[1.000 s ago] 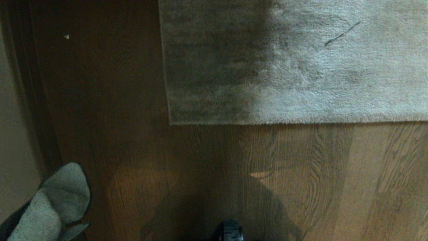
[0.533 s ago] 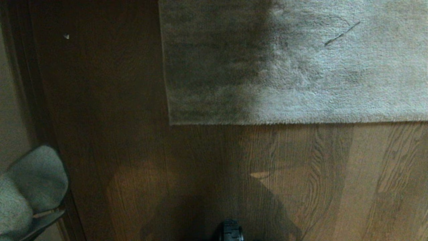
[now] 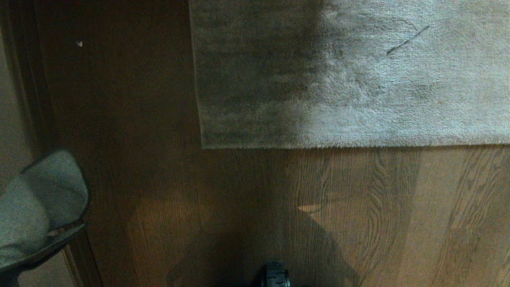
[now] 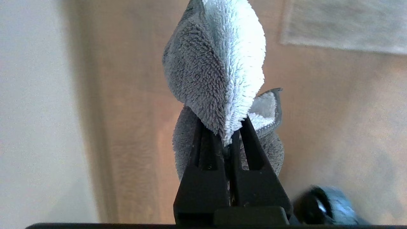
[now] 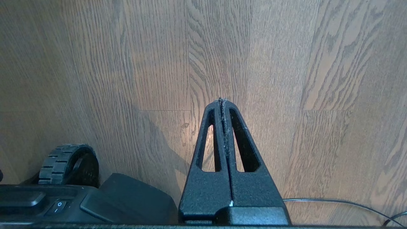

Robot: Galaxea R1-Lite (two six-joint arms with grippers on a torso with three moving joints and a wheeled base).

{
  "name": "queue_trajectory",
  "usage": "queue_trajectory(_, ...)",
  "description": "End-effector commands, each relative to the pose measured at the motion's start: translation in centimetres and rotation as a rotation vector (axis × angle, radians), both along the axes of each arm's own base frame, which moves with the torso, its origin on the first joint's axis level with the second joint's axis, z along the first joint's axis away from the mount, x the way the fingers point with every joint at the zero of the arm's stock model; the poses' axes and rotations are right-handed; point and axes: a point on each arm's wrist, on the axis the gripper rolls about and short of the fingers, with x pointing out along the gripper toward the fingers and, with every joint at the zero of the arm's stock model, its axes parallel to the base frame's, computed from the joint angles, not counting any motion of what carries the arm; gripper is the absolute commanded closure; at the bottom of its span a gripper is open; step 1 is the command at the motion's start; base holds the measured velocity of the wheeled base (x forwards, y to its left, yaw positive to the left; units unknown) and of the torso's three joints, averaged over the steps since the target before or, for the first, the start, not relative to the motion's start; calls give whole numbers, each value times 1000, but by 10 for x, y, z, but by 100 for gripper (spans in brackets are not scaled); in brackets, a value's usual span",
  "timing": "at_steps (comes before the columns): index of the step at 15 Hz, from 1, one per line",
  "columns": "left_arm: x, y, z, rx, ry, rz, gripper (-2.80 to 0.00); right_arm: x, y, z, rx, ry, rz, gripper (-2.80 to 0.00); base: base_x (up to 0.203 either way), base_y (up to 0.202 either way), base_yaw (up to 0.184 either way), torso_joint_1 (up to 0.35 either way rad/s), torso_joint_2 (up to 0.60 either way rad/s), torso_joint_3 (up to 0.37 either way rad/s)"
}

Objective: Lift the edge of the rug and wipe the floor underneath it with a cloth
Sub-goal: Put down the rag

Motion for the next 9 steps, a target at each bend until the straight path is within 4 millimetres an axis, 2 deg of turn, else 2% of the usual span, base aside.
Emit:
queue_trajectory(1, 28, -2, 8, 4, 112, -38, 0, 0, 0, 0, 0, 1, 0, 0, 0, 0, 0, 0, 0, 0)
queue_trajectory(6, 68, -2, 5, -18, 266, 50, 0, 0, 0, 0, 0, 1, 0, 0, 0, 0, 0, 0, 0, 0)
queue_trajectory(9, 105, 1, 1, -29, 319, 105, 0, 0, 0, 0, 0, 1, 0, 0, 0, 0, 0, 0, 0, 0)
